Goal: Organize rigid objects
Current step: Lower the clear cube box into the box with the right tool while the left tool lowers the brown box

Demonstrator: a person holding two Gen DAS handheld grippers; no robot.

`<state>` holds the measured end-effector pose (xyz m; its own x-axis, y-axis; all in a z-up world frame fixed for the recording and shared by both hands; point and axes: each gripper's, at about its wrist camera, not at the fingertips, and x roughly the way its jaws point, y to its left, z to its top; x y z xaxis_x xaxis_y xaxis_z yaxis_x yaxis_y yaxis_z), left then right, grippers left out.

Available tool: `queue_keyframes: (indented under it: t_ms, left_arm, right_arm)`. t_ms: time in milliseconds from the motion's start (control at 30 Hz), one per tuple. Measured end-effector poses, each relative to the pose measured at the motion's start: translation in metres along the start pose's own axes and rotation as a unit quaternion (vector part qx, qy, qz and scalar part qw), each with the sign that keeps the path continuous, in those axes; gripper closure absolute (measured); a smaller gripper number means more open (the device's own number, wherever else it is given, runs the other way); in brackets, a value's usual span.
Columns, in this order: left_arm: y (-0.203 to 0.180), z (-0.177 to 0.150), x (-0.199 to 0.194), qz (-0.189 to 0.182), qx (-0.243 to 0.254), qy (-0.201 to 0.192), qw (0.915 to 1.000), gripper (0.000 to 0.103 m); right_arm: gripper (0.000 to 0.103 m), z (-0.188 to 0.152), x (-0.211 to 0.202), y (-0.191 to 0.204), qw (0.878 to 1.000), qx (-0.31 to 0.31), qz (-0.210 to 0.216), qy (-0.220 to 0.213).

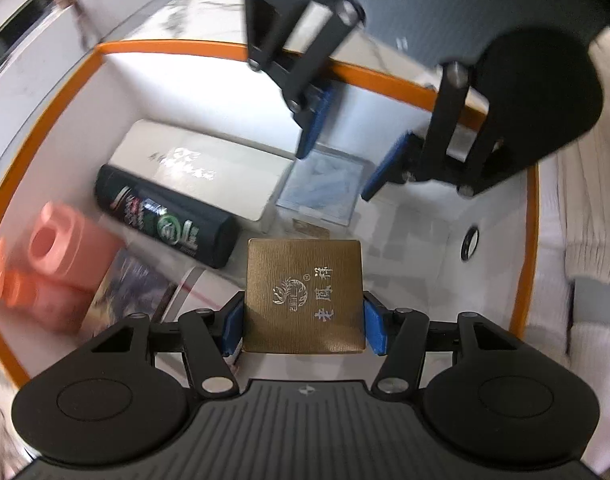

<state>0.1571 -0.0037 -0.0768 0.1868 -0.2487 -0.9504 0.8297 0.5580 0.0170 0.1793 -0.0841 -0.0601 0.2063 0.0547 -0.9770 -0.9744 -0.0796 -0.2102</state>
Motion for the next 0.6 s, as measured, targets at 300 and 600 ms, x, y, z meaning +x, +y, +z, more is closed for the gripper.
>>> queue_keyframes:
  t_ms: [300, 600]
  left_arm:
    - [-0.005, 0.013, 0.016, 0.003, 0.075, -0.015, 0.9971, 0.030]
    - [-0.001, 0.010, 0.005, 0.032, -0.036, 0.007, 0.9988, 0.016]
  right_arm:
    - [0.065, -0.005, -0.010, -0.004, 0.999, 0.022, 0.012, -0.025]
    - [0.065, -0.008, -0.010, 0.000, 0.999, 0.032, 0.012, -0.042]
